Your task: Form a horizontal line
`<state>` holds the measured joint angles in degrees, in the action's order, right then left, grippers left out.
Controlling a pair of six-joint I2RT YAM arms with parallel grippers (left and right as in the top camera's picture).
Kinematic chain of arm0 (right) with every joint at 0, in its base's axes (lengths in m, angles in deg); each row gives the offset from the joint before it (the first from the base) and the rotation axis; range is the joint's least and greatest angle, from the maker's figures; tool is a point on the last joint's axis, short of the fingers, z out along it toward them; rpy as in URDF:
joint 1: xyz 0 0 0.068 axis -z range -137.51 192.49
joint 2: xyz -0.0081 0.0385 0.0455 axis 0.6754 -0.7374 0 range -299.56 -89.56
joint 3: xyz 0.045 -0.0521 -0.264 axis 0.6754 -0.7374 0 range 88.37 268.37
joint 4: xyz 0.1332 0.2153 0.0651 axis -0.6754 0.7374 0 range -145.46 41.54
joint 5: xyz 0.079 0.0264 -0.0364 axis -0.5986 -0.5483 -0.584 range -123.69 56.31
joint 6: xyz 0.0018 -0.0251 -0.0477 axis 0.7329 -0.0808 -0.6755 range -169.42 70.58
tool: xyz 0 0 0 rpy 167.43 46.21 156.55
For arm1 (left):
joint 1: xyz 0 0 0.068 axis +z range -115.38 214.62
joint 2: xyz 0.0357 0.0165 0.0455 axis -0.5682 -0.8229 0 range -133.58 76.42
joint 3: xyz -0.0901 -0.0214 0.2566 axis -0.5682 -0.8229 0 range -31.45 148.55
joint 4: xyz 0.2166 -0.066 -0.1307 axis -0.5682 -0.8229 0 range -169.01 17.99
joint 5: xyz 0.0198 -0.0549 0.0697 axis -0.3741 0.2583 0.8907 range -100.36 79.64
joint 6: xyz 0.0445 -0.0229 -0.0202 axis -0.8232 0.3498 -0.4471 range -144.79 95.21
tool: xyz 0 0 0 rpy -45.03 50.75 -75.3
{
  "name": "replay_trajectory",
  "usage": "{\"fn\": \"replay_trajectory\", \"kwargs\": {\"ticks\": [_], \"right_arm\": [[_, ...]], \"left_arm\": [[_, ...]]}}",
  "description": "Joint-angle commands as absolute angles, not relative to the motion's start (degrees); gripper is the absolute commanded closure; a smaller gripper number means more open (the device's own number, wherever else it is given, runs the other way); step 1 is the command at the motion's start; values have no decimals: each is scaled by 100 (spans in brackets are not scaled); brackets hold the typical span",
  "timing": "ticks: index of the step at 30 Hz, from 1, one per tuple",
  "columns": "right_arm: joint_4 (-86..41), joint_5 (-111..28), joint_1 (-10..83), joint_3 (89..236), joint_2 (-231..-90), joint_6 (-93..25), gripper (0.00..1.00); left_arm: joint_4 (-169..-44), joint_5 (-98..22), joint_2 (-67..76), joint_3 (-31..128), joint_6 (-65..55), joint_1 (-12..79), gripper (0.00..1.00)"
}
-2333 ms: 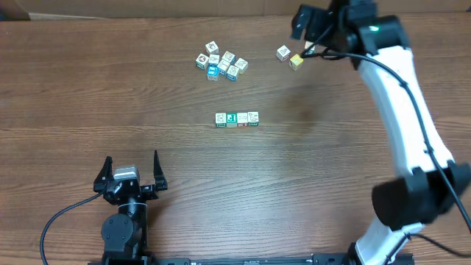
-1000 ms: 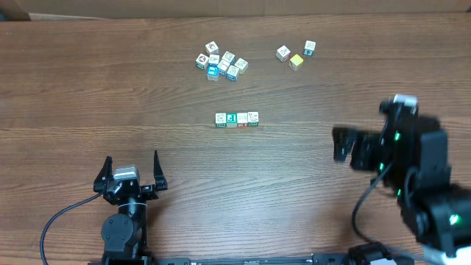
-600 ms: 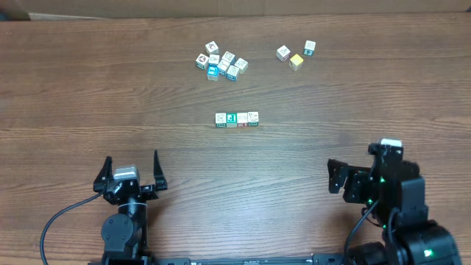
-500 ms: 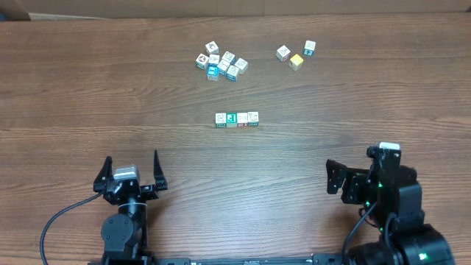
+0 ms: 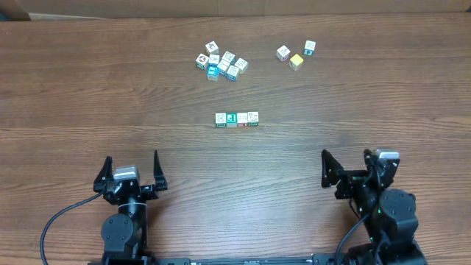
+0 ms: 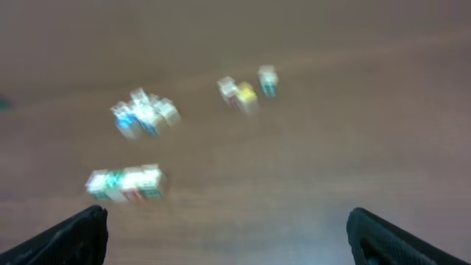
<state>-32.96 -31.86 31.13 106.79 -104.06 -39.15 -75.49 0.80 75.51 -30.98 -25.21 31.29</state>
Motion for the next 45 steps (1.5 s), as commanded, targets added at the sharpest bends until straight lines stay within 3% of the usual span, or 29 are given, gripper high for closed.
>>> {"fn": "replay_trajectory", "kwargs": {"ticks": [1, 17, 34, 45], "right_arm": [[-3969, -3540, 3098, 10377, -10170, -4499, 0], [-7241, -3800, 3360, 9042, -9580, -4543, 0], [-5123, -3614, 3518, 8880, -8968, -4545, 0], [-5070, -3590, 3511, 8880, -8968, -5139, 0]], "left_arm": [[-7560, 16, 7621, -3115, -2591, 3160, 0], [-7560, 16, 7621, -3115, -2591, 3160, 0], [-7560, 16, 7621, -3115, -2591, 3160, 0], [-7560, 16, 7621, -3113, -2591, 3160, 0]]}}
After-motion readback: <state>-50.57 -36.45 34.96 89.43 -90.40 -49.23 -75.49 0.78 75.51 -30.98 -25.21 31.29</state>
